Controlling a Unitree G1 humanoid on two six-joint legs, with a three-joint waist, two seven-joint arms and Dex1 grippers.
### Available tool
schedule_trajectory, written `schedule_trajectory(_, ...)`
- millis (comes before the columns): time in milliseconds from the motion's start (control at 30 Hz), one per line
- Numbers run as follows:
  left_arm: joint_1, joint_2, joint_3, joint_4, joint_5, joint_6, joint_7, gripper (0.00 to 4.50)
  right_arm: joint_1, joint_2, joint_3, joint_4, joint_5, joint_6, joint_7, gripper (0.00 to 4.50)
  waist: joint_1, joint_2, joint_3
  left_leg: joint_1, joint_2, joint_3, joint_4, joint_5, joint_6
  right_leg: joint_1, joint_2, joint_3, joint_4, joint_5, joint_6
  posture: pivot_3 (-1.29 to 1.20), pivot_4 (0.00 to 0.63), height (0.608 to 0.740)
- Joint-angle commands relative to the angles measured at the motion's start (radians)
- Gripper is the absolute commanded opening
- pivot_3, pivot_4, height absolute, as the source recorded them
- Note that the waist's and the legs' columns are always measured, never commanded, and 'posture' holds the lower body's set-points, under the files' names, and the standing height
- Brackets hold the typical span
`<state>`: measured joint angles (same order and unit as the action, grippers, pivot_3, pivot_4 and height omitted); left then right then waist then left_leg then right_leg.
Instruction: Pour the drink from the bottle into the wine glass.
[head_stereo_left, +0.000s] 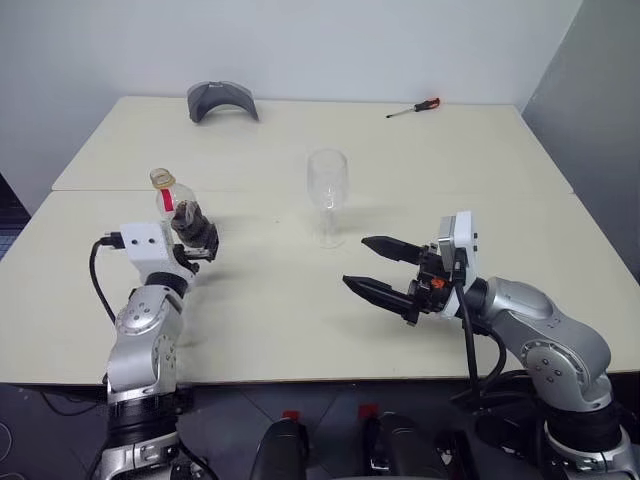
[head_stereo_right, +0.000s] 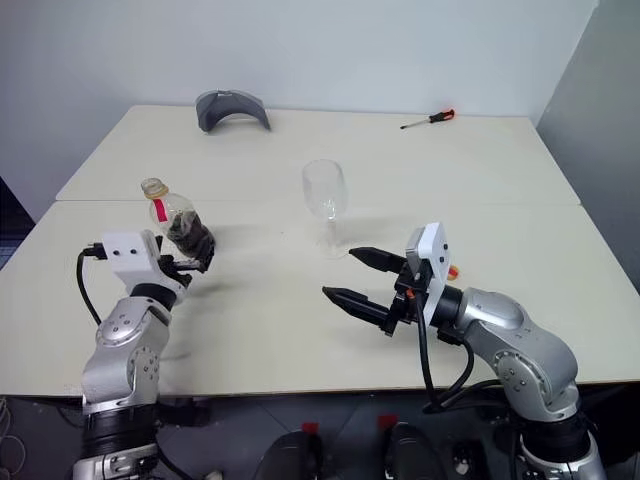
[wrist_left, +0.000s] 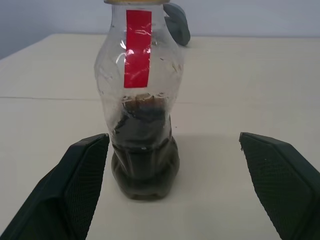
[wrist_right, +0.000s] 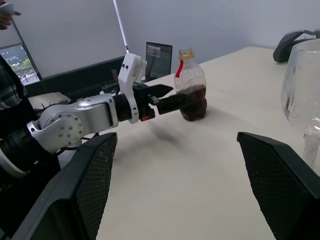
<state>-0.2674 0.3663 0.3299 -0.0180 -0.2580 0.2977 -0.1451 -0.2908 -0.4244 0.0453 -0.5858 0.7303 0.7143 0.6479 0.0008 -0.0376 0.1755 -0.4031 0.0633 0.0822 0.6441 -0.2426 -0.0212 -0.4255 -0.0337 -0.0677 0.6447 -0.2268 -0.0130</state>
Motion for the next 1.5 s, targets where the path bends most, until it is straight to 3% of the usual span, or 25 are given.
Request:
schedule_trajectory(33, -0.035, 0.033, 0.028, 0.015, 0.007, -0.042, -0.008, 4.50, 0.004, -0.001, 0.000, -0.041, 0.027, -0.003, -0.006, 4.08, 0.000, 0.000, 0.000, 0.000, 0.000, 0.000, 0.000, 0.000, 0.000, 0.000, 0.000, 0.000, 0.000, 0.000, 0.000, 0.00, 0.150, 0.740)
schedule_trajectory(400, -0.108, 0.092, 0.018, 0.172, -0.005, -0.086, -0.091, 4.50, 0.006, -0.001, 0.012, -0.027, 0.012, -0.021, 0.002, 4.08, 0.000, 0.000, 0.000, 0.000, 0.000, 0.000, 0.000, 0.000, 0.000, 0.000, 0.000, 0.000, 0.001, 0.000, 0.000, 0.00, 0.150, 0.740)
schedule_trajectory(867, -0.345, 0.124, -0.028, 0.595, 0.059, -0.273, -0.161, 4.50, 0.019, 0.006, 0.028, -0.038, 0.002, -0.029, -0.019, 4.08, -0.001, -0.001, -0.001, 0.000, 0.000, 0.001, 0.000, 0.000, 0.000, 0.000, 0.000, 0.000, 0.001, 0.000, 0.000, 0.00, 0.150, 0.740)
schedule_trajectory(1167, -0.408, 0.137, -0.041, 0.738, 0.075, -0.368, -0.191, 4.50, 0.004, 0.006, 0.028, -0.041, 0.009, -0.022, -0.033, 4.08, -0.001, -0.001, -0.001, 0.000, 0.000, 0.001, 0.001, 0.000, 0.000, 0.000, 0.000, 0.000, 0.001, 0.000, 0.000, 0.00, 0.150, 0.740)
schedule_trajectory(1267, -0.419, 0.140, -0.041, 0.752, 0.075, -0.382, -0.195, 3.87, 0.004, 0.005, 0.029, -0.042, 0.011, -0.020, -0.035, 4.12, -0.001, -0.001, -0.001, 0.000, 0.000, 0.001, 0.001, 0.000, 0.000, 0.000, 0.000, -0.001, 0.001, 0.000, 0.000, 0.00, 0.150, 0.740)
schedule_trajectory(1500, -0.429, 0.145, -0.041, 0.764, 0.077, -0.394, -0.203, 1.66, -0.006, 0.002, 0.032, -0.034, 0.012, -0.016, -0.037, 4.12, -0.002, -0.001, -0.001, 0.000, 0.000, 0.001, 0.001, 0.000, 0.000, 0.000, 0.000, 0.000, 0.001, 0.000, 0.000, 0.00, 0.150, 0.740)
